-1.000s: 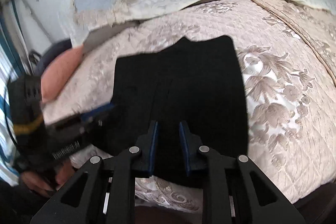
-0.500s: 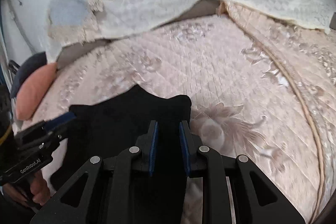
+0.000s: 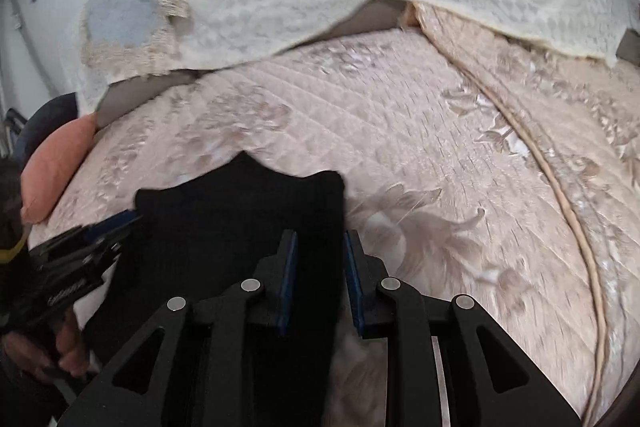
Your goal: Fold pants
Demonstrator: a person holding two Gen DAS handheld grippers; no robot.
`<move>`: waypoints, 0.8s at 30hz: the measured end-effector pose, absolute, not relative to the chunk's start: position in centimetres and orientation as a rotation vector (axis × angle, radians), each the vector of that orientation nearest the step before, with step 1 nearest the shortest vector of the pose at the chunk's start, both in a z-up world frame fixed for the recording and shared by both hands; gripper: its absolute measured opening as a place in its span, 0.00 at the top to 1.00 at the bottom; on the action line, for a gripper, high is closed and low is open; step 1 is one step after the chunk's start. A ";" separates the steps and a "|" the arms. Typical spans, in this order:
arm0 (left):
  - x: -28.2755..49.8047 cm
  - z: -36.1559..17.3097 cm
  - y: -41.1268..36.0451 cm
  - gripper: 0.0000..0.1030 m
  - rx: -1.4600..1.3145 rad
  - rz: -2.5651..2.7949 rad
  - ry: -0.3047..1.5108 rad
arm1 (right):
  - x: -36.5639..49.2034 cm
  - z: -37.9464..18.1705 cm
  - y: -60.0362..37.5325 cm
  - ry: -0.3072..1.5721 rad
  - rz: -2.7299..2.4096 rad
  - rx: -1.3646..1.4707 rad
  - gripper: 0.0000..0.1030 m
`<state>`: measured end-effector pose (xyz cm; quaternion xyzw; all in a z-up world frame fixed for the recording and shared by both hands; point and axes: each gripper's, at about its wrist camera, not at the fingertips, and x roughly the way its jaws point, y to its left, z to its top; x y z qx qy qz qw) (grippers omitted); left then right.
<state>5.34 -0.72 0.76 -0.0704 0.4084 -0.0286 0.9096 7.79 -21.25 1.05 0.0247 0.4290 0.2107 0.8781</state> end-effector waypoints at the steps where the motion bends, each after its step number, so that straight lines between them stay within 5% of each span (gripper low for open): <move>1: 4.9 1.0 -0.7 0.61 -0.145 -0.057 0.845 | 7.1 1.3 -21.1 0.889 0.443 0.042 0.77; 14: -1.2 2.3 -2.1 0.61 -0.101 -0.079 0.843 | 0.2 1.3 -19.7 0.896 0.509 -0.036 0.76; 24: -2.7 0.1 -1.7 0.61 -0.126 -0.096 0.882 | -0.6 -0.2 -19.1 0.931 0.488 -0.104 0.66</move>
